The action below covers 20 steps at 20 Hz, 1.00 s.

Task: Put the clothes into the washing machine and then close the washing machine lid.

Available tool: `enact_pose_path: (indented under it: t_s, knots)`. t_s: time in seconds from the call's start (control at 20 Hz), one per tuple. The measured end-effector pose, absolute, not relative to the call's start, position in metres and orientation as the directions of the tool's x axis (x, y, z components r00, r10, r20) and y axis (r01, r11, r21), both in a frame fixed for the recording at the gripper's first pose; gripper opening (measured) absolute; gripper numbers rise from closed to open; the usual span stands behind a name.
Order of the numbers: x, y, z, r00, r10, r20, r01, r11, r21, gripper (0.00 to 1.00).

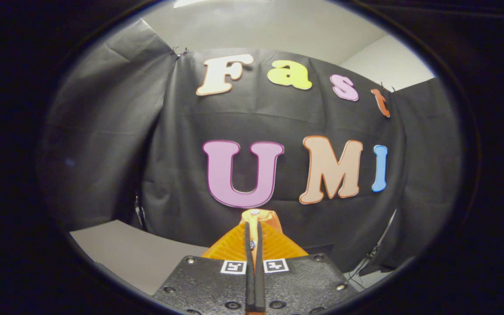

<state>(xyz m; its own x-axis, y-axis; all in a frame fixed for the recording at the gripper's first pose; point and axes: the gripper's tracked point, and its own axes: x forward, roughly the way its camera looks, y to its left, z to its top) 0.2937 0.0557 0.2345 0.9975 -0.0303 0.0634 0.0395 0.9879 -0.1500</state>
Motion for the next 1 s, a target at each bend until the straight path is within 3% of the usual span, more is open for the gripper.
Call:
enact_pose_path:
  t_s: [0.55, 1.0]
  knots:
    - [0.32, -0.025, 0.013, 0.97, -0.097, -0.225, 0.066, 0.988, -0.142, 0.0]
    - [0.333, -0.042, -0.064, 0.923, -0.122, -0.365, 0.102, 0.992, -0.073, 0.03]
